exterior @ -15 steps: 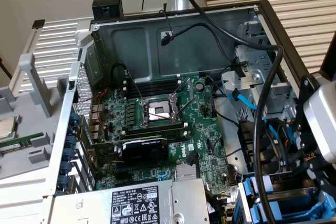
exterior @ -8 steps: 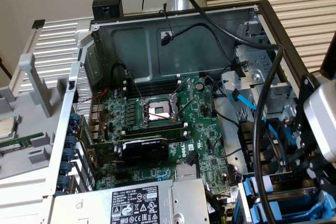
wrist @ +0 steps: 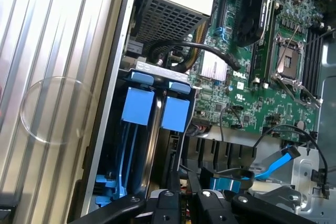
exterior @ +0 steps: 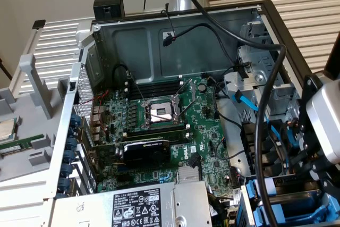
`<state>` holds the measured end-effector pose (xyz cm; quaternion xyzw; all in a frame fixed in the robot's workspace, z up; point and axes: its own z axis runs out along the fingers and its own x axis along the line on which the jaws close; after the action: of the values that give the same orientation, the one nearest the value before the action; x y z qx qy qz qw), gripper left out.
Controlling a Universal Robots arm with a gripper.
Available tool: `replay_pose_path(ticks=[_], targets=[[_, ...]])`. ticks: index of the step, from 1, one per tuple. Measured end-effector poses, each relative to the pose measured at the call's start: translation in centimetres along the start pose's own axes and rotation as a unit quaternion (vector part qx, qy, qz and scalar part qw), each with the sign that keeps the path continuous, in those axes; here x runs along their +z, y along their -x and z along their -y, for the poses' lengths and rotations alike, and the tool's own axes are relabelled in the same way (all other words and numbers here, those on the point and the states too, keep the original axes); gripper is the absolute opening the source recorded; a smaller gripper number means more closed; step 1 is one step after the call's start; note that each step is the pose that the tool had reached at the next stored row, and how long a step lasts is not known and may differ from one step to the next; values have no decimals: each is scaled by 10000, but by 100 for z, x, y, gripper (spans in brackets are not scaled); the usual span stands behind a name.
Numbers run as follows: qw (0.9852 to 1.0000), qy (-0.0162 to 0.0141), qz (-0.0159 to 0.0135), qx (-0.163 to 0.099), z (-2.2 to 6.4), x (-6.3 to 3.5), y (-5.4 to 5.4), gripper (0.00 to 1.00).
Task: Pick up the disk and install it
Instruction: 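Insert the first disk wire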
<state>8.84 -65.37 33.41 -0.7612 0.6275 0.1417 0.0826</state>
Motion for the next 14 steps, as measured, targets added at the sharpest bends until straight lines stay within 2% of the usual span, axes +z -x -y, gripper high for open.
replay_pose_path(ticks=[8, 14], targets=[[10000, 0, -3, 0, -20, -5, 6, 18], [10000, 5, -27, 3, -34, -30, 17, 18]])
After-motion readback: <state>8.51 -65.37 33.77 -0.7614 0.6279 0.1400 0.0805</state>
